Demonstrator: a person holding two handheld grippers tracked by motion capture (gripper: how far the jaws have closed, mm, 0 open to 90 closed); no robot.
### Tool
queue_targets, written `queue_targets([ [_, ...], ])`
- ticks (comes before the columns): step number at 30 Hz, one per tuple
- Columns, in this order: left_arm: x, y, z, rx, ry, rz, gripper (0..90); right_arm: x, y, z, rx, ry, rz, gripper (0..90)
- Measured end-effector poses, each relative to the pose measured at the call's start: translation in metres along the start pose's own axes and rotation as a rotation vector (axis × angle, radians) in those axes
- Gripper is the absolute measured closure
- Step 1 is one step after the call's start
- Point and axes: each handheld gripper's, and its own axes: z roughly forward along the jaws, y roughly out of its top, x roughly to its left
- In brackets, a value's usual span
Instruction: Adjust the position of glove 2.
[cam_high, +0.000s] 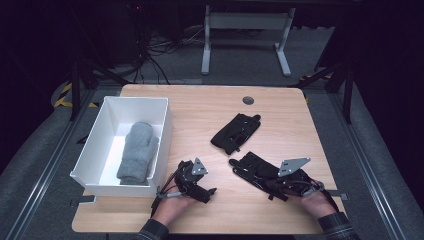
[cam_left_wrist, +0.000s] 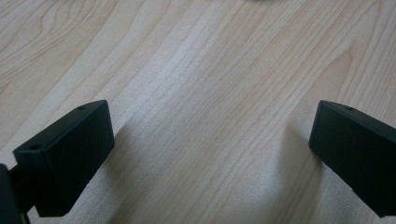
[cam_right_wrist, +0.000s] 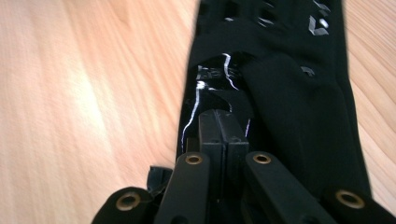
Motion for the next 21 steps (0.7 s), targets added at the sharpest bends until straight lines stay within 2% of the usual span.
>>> queue_targets([
  [4, 0.0, 0.0, 0.0, 0.001, -0.001, 0.002, 0.5, -0.008, 0.011, -0.001, -0.043, -0.017, -0.001, 90.0],
  [11, 0.0, 0.0, 0.0, 0.0, -0.001, 0.001, 0.5, -0.039, 0.036, 0.009, -0.11, -0.06, 0.026, 90.0],
  [15, 0.0, 0.0, 0.0, 0.001, -0.001, 0.003, 0.5, -0.054, 0.048, 0.024, -0.108, -0.079, 0.037, 90.0],
  [17, 0.0, 0.0, 0.0, 0.001, -0.001, 0.003, 0.5, -0.056, 0.048, 0.028, -0.115, -0.068, 0.045, 90.0],
  [18, 0.0, 0.0, 0.0, 0.001, -0.001, 0.003, 0.5, -0.06, 0.047, 0.036, -0.085, -0.073, 0.048, 90.0],
  [21, 0.0, 0.0, 0.0, 0.0, -0.001, 0.001, 0.5, -0.062, 0.045, 0.041, -0.062, -0.075, 0.053, 90.0],
])
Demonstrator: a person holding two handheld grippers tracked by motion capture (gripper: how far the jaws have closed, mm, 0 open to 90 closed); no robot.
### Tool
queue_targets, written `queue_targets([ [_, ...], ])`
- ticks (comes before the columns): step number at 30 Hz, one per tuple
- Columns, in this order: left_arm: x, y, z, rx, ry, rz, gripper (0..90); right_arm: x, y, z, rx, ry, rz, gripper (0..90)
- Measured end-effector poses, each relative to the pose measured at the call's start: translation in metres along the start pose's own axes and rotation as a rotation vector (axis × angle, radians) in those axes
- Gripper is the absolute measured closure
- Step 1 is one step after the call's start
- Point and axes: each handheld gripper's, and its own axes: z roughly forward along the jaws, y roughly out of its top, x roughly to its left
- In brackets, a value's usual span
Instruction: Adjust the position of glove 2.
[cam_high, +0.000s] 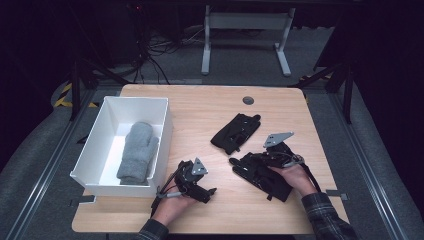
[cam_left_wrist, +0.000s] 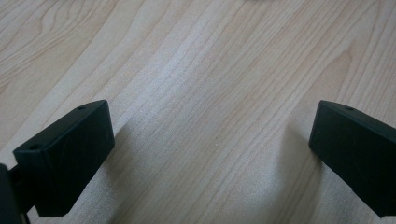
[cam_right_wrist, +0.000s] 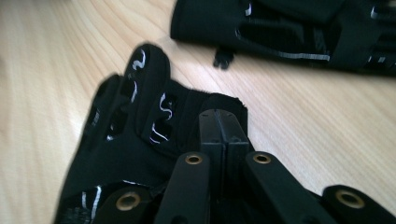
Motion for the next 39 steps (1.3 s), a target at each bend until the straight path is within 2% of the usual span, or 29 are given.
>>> queue_targets([
  [7, 0.0, 0.0, 0.0, 0.0, 0.0, 0.0, 0.5, -0.015, -0.013, -0.015, 0.021, -0.082, 0.037, 90.0],
  [17, 0.0, 0.0, 0.0, 0.0, 0.0, 0.0, 0.5, -0.028, -0.04, -0.043, 0.052, -0.154, 0.08, 90.0],
  [20, 0.0, 0.0, 0.0, 0.0, 0.0, -0.001, 0.5, -0.031, -0.047, -0.051, 0.056, -0.167, 0.096, 90.0],
  [24, 0.001, 0.002, 0.0, 0.006, 0.0, -0.003, 2.3, -0.03, -0.051, -0.057, 0.021, -0.163, 0.114, 90.0],
  [27, 0.002, 0.007, -0.004, 0.018, -0.001, -0.012, 14.3, -0.027, -0.049, -0.063, -0.007, -0.151, 0.119, 82.7],
  [29, 0.006, 0.012, -0.005, 0.014, -0.028, -0.045, 24.6, -0.024, -0.05, -0.064, -0.02, -0.142, 0.123, 76.9],
  [30, 0.006, 0.012, -0.005, 0.014, -0.028, -0.045, 31.9, -0.024, -0.05, -0.064, -0.02, -0.142, 0.123, 76.9],
  [31, 0.009, 0.015, -0.005, 0.005, -0.039, -0.058, 31.9, -0.022, -0.05, -0.064, -0.023, -0.133, 0.126, 73.9],
  [32, 0.011, 0.018, -0.005, 0.0, -0.045, -0.07, 46.5, -0.018, -0.051, -0.065, -0.03, -0.126, 0.132, 66.2],
  [35, 0.016, 0.032, -0.005, -0.004, -0.033, -0.056, 68.1, -0.013, -0.052, -0.066, -0.044, -0.12, 0.133, 54.8],
  [36, 0.016, 0.032, -0.005, -0.004, -0.033, -0.056, 77.0, -0.012, -0.052, -0.067, -0.044, -0.121, 0.136, 50.7],
  [37, 0.019, 0.037, -0.005, -0.011, -0.038, -0.067, 83.8, -0.01, -0.053, -0.067, -0.05, -0.117, 0.14, 47.8],
  [38, 0.022, 0.042, -0.004, -0.012, -0.035, -0.076, 83.8, -0.01, -0.053, -0.067, -0.05, -0.117, 0.14, 47.8],
  [39, 0.024, 0.047, -0.002, -0.011, -0.028, -0.081, 90.0, -0.008, -0.054, -0.068, -0.056, -0.117, 0.142, 44.6],
])
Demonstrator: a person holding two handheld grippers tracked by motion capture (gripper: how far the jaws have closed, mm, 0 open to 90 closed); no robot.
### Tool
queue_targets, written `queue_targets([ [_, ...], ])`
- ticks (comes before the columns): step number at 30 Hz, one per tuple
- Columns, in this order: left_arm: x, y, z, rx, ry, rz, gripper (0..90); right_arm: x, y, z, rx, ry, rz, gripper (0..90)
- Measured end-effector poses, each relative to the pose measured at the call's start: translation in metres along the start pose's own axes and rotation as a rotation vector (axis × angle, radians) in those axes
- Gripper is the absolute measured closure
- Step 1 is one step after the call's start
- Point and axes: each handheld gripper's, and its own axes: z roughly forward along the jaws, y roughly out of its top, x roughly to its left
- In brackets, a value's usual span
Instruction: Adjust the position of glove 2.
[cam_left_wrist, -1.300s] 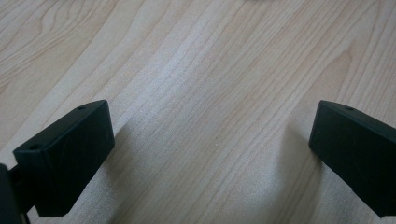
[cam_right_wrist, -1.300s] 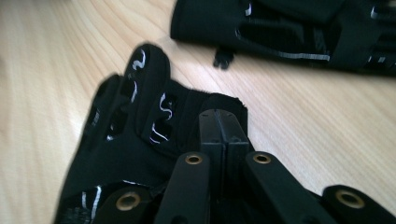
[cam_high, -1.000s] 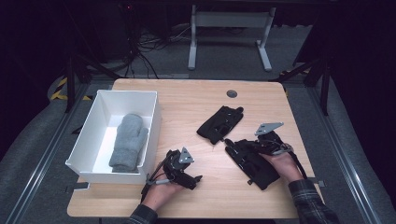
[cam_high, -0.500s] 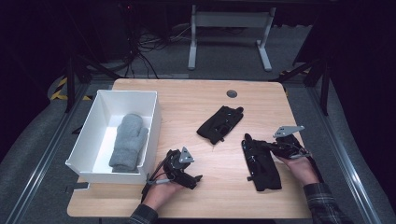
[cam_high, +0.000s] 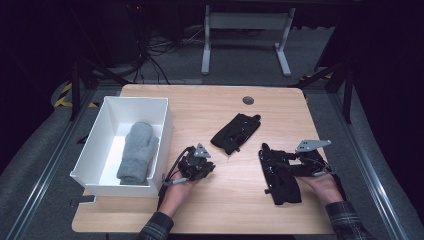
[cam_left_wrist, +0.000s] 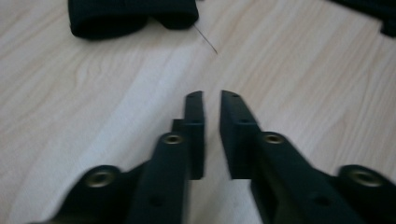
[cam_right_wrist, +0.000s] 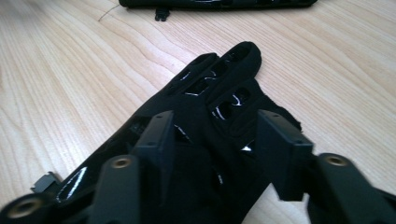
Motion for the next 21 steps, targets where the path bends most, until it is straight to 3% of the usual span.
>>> queue_targets([
  [3, 0.007, 0.015, 0.005, 0.007, 0.02, -0.002, 90.0, 0.003, -0.004, -0.001, -0.001, 0.008, 0.003, 40.3],
  [7, 0.021, 0.039, 0.02, -0.021, 0.016, -0.017, 90.0, 0.005, -0.006, -0.002, -0.005, 0.008, 0.0, 38.6],
  [12, 0.031, 0.057, 0.036, -0.024, 0.015, -0.015, 90.0, 0.005, -0.006, -0.001, -0.009, 0.013, -0.001, 37.5],
  [17, 0.038, 0.065, 0.052, -0.012, 0.027, -0.009, 90.0, 0.006, -0.005, 0.001, -0.005, 0.018, -0.008, 37.3],
  [20, 0.041, 0.061, 0.067, 0.036, 0.03, -0.011, 90.0, 0.007, -0.005, 0.001, -0.002, 0.02, -0.013, 37.2],
  [21, 0.042, 0.059, 0.068, 0.027, 0.021, -0.023, 90.0, 0.007, -0.005, 0.001, -0.003, 0.018, -0.013, 37.2],
])
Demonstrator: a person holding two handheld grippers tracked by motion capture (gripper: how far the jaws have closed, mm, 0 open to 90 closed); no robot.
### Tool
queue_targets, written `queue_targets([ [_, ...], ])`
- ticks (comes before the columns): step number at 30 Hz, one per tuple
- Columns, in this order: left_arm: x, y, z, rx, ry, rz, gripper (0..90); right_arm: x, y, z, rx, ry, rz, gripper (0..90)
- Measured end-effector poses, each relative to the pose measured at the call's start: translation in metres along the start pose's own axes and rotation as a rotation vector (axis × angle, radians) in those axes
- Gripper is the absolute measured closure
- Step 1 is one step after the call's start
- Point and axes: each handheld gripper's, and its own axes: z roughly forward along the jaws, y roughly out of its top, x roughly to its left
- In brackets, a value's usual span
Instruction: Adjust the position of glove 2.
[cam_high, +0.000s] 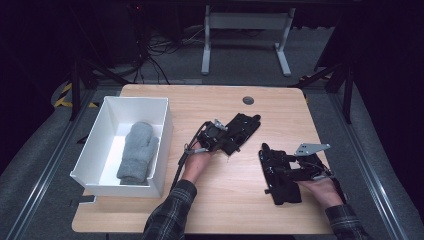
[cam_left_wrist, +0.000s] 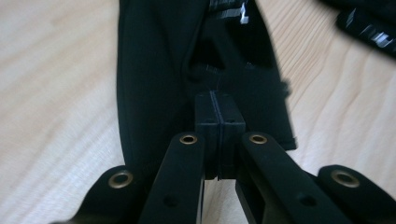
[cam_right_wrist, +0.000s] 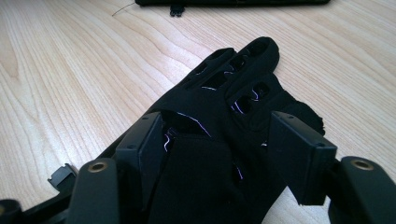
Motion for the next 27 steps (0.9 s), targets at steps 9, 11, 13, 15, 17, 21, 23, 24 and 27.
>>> queue_targets([
  [9, -0.01, -0.018, -0.015, 0.013, -0.027, -0.013, 90.0, 0.001, 0.001, -0.001, -0.008, 0.0, -0.006, 37.1],
  [11, -0.016, -0.026, -0.021, 0.011, -0.028, -0.015, 90.0, 0.002, 0.001, -0.001, -0.006, 0.0, -0.009, 37.1],
  [13, -0.021, -0.032, -0.025, 0.014, -0.033, -0.018, 90.0, 0.002, 0.002, 0.0, -0.005, 0.002, -0.012, 37.0],
  [15, -0.025, -0.035, -0.03, 0.027, -0.034, -0.011, 90.0, 0.003, 0.002, 0.0, -0.004, 0.002, -0.011, 36.9],
  [17, -0.031, -0.039, -0.034, 0.041, -0.034, -0.006, 90.0, 0.003, 0.002, 0.0, -0.004, 0.001, -0.011, 36.8],
  [21, -0.04, -0.049, -0.042, 0.056, -0.061, -0.012, 90.0, 0.003, 0.002, -0.001, -0.004, -0.006, -0.016, 36.6],
  [23, -0.047, -0.055, -0.047, 0.068, -0.078, -0.015, 90.0, 0.002, 0.002, -0.001, -0.008, -0.007, -0.017, 36.6],
  [24, -0.051, -0.058, -0.049, 0.072, -0.087, -0.015, 90.0, 0.002, 0.002, -0.002, -0.008, -0.007, -0.017, 36.5],
  [27, -0.062, -0.067, -0.056, 0.089, -0.107, -0.005, 90.0, 0.002, 0.001, -0.002, -0.009, -0.007, -0.014, 36.5],
])
